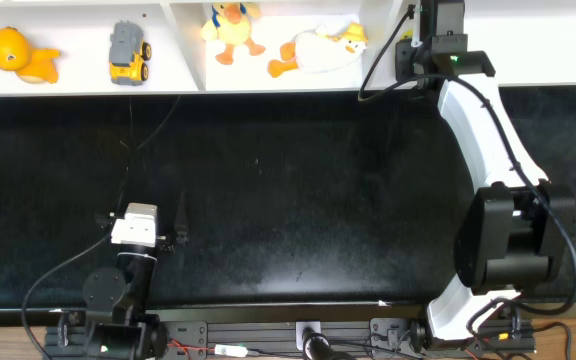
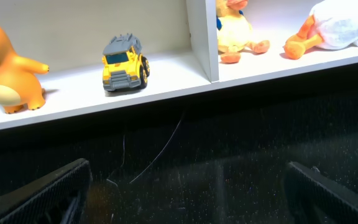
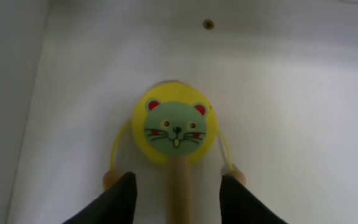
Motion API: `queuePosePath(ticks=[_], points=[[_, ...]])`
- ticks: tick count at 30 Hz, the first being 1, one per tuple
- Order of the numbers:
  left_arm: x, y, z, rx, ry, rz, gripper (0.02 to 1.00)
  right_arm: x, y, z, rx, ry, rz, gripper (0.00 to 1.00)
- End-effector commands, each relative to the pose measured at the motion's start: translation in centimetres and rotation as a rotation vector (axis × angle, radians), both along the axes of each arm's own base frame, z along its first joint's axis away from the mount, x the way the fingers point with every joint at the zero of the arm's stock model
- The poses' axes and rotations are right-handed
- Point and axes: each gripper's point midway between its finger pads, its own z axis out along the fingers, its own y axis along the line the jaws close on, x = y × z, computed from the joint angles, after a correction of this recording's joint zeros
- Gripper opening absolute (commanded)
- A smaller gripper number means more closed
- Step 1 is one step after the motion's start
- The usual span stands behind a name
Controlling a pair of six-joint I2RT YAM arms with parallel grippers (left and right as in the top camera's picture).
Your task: Store Toys
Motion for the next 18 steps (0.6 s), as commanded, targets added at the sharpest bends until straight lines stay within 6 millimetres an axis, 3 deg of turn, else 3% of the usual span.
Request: queuePosePath(ticks=[1, 9, 15, 18], points=[[0.0, 0.1, 0.0, -0.019, -0.003, 0.002, 0.998, 0.9, 0.2, 1.2, 0.010, -0.032, 0.003, 0.476], [0.0, 0.1, 0.0, -0.019, -0.003, 0.002, 0.996, -1.5, 0.1, 2.2, 0.010, -0.048, 0.003, 0.492], [0.0, 0.1, 0.0, -0.019, -0.003, 0.002, 0.998, -5.8, -0.2, 1.1, 0.009, -0.038, 0.002, 0.557], [0.0, 0.1, 0.0, -0.019, -0.003, 0.002, 0.996, -8.1, -0.4, 0.7, 0.007, -0.018, 0.002, 0.645]])
